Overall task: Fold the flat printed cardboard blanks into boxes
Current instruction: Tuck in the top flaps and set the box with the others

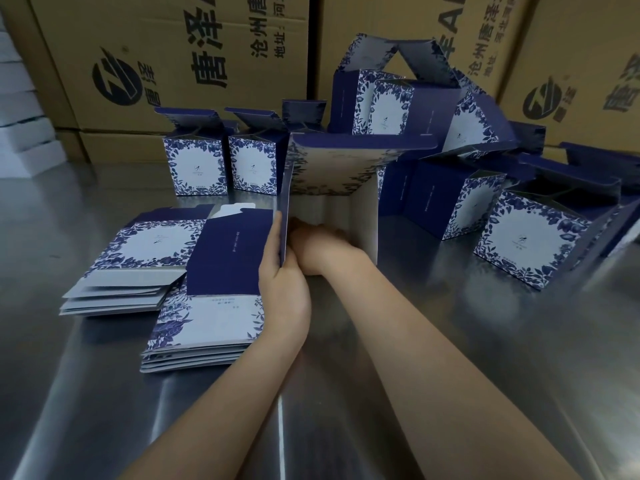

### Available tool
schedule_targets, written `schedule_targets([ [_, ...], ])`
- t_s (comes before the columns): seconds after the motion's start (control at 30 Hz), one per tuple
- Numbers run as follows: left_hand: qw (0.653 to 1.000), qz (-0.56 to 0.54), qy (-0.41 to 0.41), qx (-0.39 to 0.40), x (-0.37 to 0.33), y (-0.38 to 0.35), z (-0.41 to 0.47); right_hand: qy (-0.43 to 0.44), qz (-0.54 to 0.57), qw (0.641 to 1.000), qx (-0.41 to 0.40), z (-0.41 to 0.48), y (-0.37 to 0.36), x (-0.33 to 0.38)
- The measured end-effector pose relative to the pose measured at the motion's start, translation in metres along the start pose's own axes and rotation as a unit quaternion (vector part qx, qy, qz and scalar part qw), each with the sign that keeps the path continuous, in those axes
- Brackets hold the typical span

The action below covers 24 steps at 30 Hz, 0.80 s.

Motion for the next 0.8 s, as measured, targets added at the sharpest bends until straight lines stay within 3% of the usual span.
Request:
schedule_targets([
  [0.13, 1.0, -0.002, 0.008, -0.006, 0.0, 0.0, 0.001, 0.01, 0.02, 1.0, 0.015, 0.0, 0.0, -0.001],
  [0.27, 1.0, -0.004, 0.01, -0.014, 0.001, 0.0, 0.002, 0.053, -0.006, 0.997, -0.055, -0.006, 0.005, 0.001],
  [0.57, 1.0, 0.016, 0.019, -0.008, -0.003, 0.0, 0.002, 0.049, 0.049, 0.997, 0.018, -0.001, 0.001, 0.002],
  [0.7, 0.999, 0.024, 0.022, -0.016, -0.008, 0.002, 0.004, 0.061, 0.156, 0.983, -0.076, -0.014, 0.014, 0.006],
  [0.8, 0.999, 0.027, 0.018, -0.004, -0.012, 0.003, 0.004, 0.116, 0.291, 0.936, -0.163, -0.042, 0.028, 0.018],
])
Point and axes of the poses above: each hand's wrist, its own z-axis towards the middle knuckle, its own y-axis out of the back of the hand, x = y × z, the point moved 4 cm from there along z, towards the middle knuckle, and after that the axes turned 14 degrees about z, right-handed, at the moved point
